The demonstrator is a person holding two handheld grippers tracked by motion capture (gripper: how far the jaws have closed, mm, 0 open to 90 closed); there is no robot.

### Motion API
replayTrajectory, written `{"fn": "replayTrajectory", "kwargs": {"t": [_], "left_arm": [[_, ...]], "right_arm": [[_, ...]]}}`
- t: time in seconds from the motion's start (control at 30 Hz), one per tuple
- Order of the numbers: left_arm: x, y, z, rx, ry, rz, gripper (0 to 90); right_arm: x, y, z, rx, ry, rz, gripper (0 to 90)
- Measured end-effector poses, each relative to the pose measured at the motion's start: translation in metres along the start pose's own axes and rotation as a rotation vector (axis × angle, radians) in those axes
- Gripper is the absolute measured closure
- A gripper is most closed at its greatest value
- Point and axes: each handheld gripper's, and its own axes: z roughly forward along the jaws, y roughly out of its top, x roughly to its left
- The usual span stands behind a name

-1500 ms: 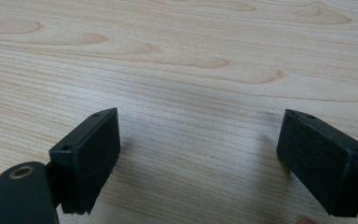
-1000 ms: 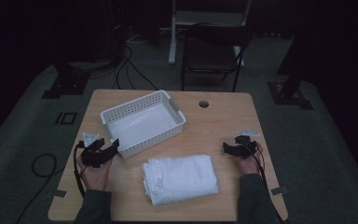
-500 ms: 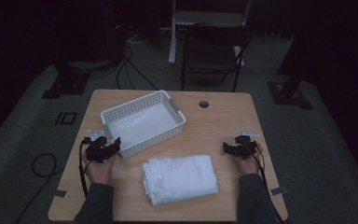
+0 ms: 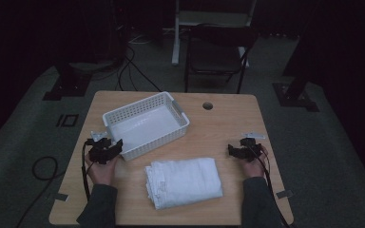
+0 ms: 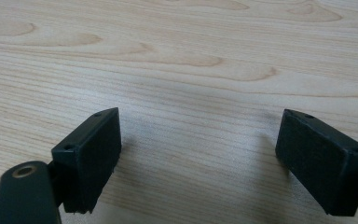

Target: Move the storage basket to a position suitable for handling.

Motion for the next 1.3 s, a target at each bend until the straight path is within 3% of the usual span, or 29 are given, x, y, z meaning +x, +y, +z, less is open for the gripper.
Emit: {"fn": "replayTrajectory", "kwargs": {"t": [0.4, 1.0, 1.3], "left_arm": [[-0.001, 0.004, 0.006, 0.009, -0.015, 0.009, 52.0], [-0.019, 0.011, 0.017, 0.020, -0.073, 0.039, 54.4], [-0.037, 0.016, 0.025, 0.037, -0.110, 0.078, 55.2]], "right_arm": [[0.000, 0.000, 0.000, 0.000, -0.002, 0.000, 14.1], [0.000, -0.001, -0.001, 0.000, 0.006, -0.006, 14.1], [0.000, 0.000, -0.004, 0.003, 0.010, -0.008, 26.7]]}}
